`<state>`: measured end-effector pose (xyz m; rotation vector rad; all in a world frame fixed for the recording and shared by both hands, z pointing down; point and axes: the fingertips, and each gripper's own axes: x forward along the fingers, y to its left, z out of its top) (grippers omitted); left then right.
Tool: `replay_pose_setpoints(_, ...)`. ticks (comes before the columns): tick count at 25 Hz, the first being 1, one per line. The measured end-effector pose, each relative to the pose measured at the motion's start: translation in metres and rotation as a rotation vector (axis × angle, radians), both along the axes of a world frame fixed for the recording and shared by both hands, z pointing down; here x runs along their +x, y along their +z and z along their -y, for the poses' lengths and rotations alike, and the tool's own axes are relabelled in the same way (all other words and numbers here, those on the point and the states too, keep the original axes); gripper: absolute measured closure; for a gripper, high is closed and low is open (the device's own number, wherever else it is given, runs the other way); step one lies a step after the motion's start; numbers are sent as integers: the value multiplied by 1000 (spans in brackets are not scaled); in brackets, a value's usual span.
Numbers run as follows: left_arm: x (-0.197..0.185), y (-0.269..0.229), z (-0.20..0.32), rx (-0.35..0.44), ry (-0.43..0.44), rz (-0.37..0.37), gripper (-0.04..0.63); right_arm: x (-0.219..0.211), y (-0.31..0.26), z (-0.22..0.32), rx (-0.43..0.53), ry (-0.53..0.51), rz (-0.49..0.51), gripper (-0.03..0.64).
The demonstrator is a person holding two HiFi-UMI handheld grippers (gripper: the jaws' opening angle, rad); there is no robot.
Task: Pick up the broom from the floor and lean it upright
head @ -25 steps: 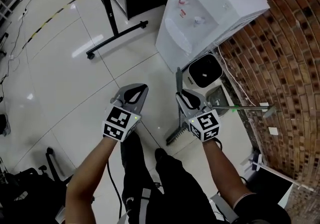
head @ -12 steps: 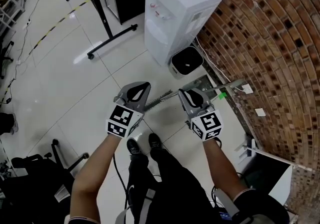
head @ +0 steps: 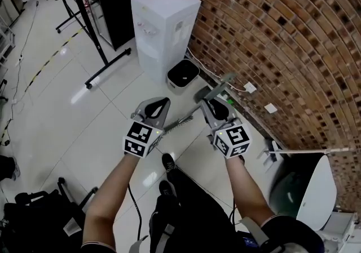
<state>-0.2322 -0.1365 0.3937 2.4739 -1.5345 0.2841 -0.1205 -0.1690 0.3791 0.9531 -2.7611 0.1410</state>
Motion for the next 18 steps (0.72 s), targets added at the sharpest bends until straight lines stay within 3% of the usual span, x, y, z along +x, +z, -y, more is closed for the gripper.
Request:
replay_pose_setpoints(4, 66, -16, 2, -1, 87, -31, 595, 58, -22, -2, 11, 89, -33, 545)
replay_pose_setpoints(10, 179, -32, 19, -6, 244, -18, 595, 165, -31, 5, 8, 218, -55, 545)
replay_pose_setpoints(14, 255, -29, 39, -7, 285, -17, 595, 240, -25, 13, -4, 273, -40, 545)
replay_pose_setpoints(18, 319, -13, 66, -25, 270, -19, 595, 306, -9, 33, -34, 283, -2, 545)
